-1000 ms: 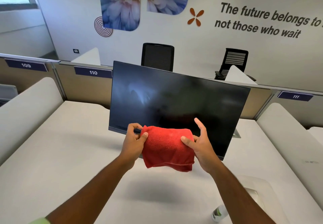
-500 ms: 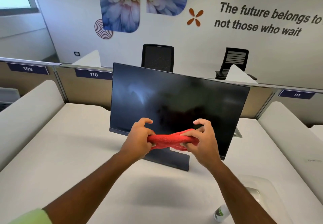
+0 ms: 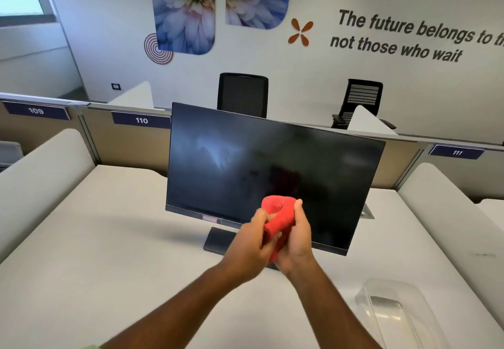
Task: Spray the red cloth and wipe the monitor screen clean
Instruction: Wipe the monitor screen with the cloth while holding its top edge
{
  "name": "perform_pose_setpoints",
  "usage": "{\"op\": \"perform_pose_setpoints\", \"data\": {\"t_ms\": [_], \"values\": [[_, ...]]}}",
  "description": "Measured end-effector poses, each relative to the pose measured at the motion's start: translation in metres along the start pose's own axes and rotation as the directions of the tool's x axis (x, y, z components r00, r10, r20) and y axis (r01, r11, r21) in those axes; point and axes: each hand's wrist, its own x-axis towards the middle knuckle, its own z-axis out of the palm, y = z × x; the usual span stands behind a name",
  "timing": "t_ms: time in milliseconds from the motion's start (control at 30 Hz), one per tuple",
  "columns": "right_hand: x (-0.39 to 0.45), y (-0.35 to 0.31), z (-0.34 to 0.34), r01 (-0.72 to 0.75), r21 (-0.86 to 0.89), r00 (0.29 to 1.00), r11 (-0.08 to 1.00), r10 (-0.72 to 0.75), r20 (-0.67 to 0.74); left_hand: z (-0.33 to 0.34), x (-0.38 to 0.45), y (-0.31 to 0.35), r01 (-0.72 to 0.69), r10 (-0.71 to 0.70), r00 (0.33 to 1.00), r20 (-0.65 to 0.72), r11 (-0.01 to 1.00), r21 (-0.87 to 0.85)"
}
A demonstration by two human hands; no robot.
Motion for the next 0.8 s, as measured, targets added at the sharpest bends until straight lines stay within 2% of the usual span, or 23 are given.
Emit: {"op": "perform_pose_setpoints", "data": {"t_ms": [67, 133, 200, 267, 333, 367, 433, 500, 533, 567, 633, 733, 800], "values": [[0.003, 0.005, 0.002, 0.016, 0.025, 1.0, 1.0, -0.016, -0.006, 0.0, 0.0, -0.002, 0.026, -0.021, 0.995, 0.098, 0.998, -0.055], [0.009, 0.003, 0.003, 0.2, 0.034, 0.98, 0.979, -0.2, -0.025, -0.013, 0.003, -0.005, -0.015, 0.03, 0.979, 0.202, 0.997, -0.074], [0.013, -0.005, 0.006, 0.419, -0.064, 0.905, 0.906, -0.422, -0.051, -0.034, 0.012, -0.006, -0.121, 0.114, 0.974, 0.195, 0.992, 0.029], [0.016, -0.016, 0.008, 0.61, -0.289, 0.775, 0.737, -0.631, 0.026, -0.059, 0.028, -0.007, -0.223, 0.215, 0.974, 0.067, 0.961, 0.162], [0.021, -0.029, 0.007, 0.723, -0.494, 0.62, 0.483, -0.769, 0.155, -0.088, 0.053, -0.007, -0.269, 0.301, 0.95, -0.079, 0.922, 0.28], [0.025, -0.037, 0.006, 0.735, -0.582, 0.547, 0.348, -0.812, 0.205, -0.103, 0.07, -0.006, -0.281, 0.342, 0.93, -0.131, 0.896, 0.344], [0.034, -0.057, 0.002, 0.714, -0.7, 0.352, 0.03, -0.879, 0.321, -0.132, 0.105, -0.005, -0.265, 0.392, 0.898, -0.199, 0.844, 0.465], [0.046, -0.077, 0.0, 0.621, -0.731, 0.134, -0.284, -0.88, 0.455, -0.16, 0.143, -0.004, -0.223, 0.407, 0.881, -0.239, 0.805, 0.549], [0.052, -0.087, 0.001, 0.547, -0.738, 0.059, -0.395, -0.861, 0.505, -0.173, 0.161, -0.001, -0.21, 0.415, 0.879, -0.236, 0.779, 0.591], [0.059, -0.097, 0.001, 0.474, -0.744, 0.015, -0.472, -0.84, 0.542, -0.184, 0.178, 0.0, -0.201, 0.42, 0.883, -0.211, 0.743, 0.638], [0.071, -0.111, 0.0, 0.362, -0.755, 0.005, -0.547, -0.808, 0.589, -0.203, 0.207, 0.003, -0.181, 0.377, 0.919, -0.113, 0.659, 0.73], [0.091, -0.117, -0.007, 0.229, -0.761, 0.045, -0.607, -0.774, 0.631, -0.221, 0.229, 0.003, -0.117, 0.193, 0.981, 0.003, 0.583, 0.804], [0.102, -0.118, -0.012, 0.166, -0.752, 0.057, -0.637, -0.755, 0.653, -0.229, 0.232, -0.002, -0.117, 0.131, 0.99, 0.055, 0.534, 0.837]]}}
